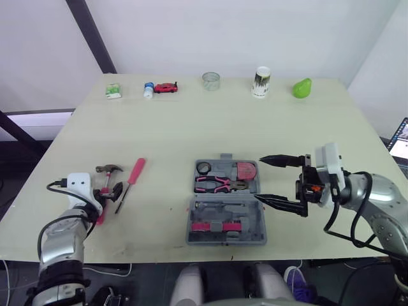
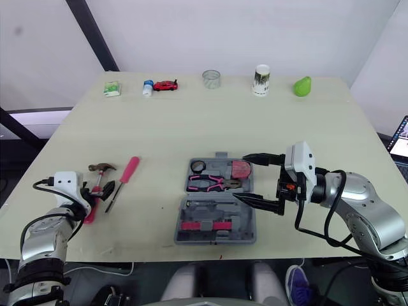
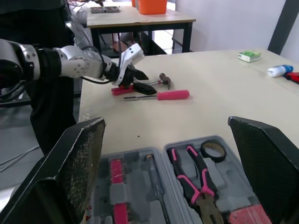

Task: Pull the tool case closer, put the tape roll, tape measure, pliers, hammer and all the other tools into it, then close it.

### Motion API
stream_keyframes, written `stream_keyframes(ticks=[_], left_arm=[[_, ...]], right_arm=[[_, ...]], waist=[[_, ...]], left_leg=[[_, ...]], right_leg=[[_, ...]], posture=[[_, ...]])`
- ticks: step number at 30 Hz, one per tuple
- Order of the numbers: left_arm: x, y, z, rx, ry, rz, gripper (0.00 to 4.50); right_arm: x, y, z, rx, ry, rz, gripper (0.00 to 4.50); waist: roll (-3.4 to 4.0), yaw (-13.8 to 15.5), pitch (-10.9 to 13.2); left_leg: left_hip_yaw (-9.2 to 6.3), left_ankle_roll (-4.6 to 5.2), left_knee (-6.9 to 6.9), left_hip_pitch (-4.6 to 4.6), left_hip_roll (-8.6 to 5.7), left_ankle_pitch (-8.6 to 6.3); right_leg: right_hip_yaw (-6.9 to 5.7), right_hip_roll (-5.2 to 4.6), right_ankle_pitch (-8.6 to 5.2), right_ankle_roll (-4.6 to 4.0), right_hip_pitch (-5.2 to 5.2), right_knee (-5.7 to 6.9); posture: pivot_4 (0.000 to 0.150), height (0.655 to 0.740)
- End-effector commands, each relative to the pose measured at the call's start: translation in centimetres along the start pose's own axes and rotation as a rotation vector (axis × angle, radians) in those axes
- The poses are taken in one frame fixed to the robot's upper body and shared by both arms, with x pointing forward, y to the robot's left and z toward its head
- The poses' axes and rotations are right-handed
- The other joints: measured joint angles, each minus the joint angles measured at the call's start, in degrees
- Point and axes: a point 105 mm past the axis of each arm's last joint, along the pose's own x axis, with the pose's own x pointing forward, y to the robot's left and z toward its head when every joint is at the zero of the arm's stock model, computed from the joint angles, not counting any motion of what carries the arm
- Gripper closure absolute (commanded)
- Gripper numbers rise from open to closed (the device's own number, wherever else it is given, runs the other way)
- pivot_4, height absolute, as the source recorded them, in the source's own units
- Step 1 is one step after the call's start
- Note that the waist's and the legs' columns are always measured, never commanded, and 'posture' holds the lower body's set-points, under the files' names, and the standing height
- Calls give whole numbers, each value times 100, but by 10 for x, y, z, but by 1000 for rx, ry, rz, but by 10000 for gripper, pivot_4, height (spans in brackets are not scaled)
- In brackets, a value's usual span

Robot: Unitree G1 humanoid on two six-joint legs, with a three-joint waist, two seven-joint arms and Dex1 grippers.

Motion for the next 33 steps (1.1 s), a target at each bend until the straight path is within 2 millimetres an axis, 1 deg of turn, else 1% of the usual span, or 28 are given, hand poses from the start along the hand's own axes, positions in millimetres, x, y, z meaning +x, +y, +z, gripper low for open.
stream_keyframes(ticks=[1,5,8,12,16,17,18,19,21,22,23,24,26,33], left_arm=[[4,6,8,0,-19,22,0],[10,11,7,-57,-6,37,0],[14,12,8,-65,3,37,0],[20,9,10,-62,18,15,0],[27,4,11,-104,24,-2,0],[28,3,11,-115,24,-4,5141],[28,3,11,-118,24,-4,7217],[29,2,11,-118,22,-4,12715],[29,1,11,-123,17,-9,21993],[29,1,11,-123,17,-11,28346],[30,0,11,-125,16,-16,31811],[30,0,11,-129,14,-19,38380],[30,-1,11,-126,13,-24,44932],[29,-1,17,-92,-44,-41,44963]], right_arm=[[1,3,6,-49,-1,17,927],[2,-1,8,-56,-3,4,927],[2,-2,8,-58,-4,1,927],[2,-2,9,-62,-5,-2,927],[2,-3,9,-68,-4,-2,927],[2,-3,9,-69,-4,-4,0],[2,-3,9,-69,-3,-6,0],[2,-4,9,-69,-3,-8,0],[1,-3,9,-69,-2,-11,0],[1,-3,9,-69,-3,-12,0],[2,-3,9,-69,-4,-13,0],[2,-3,9,-69,-4,-14,0],[2,-3,8,-68,-5,-15,0],[4,-3,6,-64,-16,-21,0]], waist=[[0,2,0],[1,11,0],[1,4,0],[2,3,0],[3,21,0],[4,25,0],[4,26,0],[4,27,0],[5,34,0],[5,36,0],[5,38,0],[5,38,0],[5,37,0],[15,33,0]], left_leg=[[0,0,0,0,0,0],[-2,0,1,1,-2,0],[-3,0,1,2,-2,0],[-2,0,0,2,-2,0],[-4,0,1,2,-3,1],[-4,0,1,2,-3,1],[-4,0,1,2,-4,1],[-4,0,1,1,-5,1],[-4,0,1,1,-5,1],[-4,0,1,1,-5,1],[-4,0,1,1,-5,1],[-4,0,1,1,-5,1],[-4,0,1,2,-6,1],[-3,0,1,3,-6,1]], right_leg=[[0,-1,0,0,0,0],[-2,-1,0,0,0,3],[-3,1,0,0,1,3],[-3,0,0,1,1,4],[-5,1,0,1,2,5],[-5,1,0,1,2,5],[-5,0,0,1,2,5],[-5,0,0,1,2,5],[-5,-1,0,1,2,5],[-5,-1,0,1,2,5],[-5,-1,0,1,2,5],[-5,-1,0,1,2,5],[-5,-1,0,1,2,5],[-6,-1,0,1,2,8]], posture=[[1500,7400],[1500,7400],[1500,7400],[1500,7400],[1500,7400],[1500,7400],[1500,7400],[1500,7400],[1500,7400],[1500,7400],[1500,7400],[1500,7400],[1500,7400],[1500,7400]])
